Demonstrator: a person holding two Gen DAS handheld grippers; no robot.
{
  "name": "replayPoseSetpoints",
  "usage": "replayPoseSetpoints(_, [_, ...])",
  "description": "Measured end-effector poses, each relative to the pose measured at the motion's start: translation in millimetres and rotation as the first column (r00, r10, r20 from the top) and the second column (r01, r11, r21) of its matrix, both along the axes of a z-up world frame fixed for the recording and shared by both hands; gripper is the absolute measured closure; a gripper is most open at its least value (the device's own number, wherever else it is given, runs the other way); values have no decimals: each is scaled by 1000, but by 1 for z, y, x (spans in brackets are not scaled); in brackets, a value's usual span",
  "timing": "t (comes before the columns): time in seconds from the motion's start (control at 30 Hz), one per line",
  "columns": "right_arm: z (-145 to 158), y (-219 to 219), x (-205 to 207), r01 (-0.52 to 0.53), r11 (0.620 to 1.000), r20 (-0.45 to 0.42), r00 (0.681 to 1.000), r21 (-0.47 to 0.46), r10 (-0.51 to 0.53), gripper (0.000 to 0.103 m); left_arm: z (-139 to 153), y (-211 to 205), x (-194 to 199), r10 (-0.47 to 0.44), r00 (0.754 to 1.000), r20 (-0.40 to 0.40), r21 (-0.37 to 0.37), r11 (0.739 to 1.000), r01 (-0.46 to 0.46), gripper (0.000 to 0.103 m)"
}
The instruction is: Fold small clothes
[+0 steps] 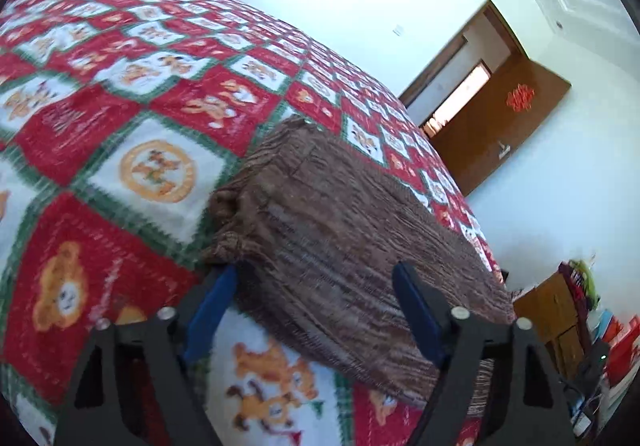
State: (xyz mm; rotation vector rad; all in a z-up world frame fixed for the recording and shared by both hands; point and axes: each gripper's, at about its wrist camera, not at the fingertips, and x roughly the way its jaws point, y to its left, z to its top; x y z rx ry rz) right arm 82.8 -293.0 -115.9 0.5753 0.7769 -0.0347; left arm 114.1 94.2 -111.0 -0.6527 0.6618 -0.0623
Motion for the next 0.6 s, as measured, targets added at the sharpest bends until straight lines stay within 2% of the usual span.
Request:
replayPoseSetpoints(0.13, [1, 0, -2, 3, 1000, 10, 1000, 8, -3, 83, 4, 10, -13, 41, 999, -14, 34, 999, -40, 21])
replayPoseSetpoints(0.2, [3, -1, -5, 12, 1000, 26, 1000, 10, -12, 83, 14, 2, -16, -7, 1000, 17, 100, 995, 5, 21])
replayPoseSetpoints(0.23, [7, -2, -9, 19, 1000, 52, 998, 15, -20, 83, 21, -6, -15, -38, 999, 28, 165, 986, 33, 21])
replayPoseSetpoints(0.3, [14, -5, -18, 40, 999, 113, 993, 22, -42, 80, 37, -33, -11, -139, 989, 51, 322, 940, 115, 21])
replayPoseSetpoints(0.37, [19, -10, -26, 75, 997, 155, 985, 31, -78, 69, 48, -53, -3, -203, 977, 58, 392, 905, 165, 21])
replayPoseSetpoints(0.47, [18, -19, -29, 111, 991, 157, 980, 68, -121, 65, 56, -79, 26, -246, 969, 7, 437, 872, 218, 21])
replayPoseSetpoints(0.6, [9, -43, -24, 145, 973, 77, 984, 180, -161, 65, 55, -108, 62, -312, 949, -41, 477, 829, 293, 21])
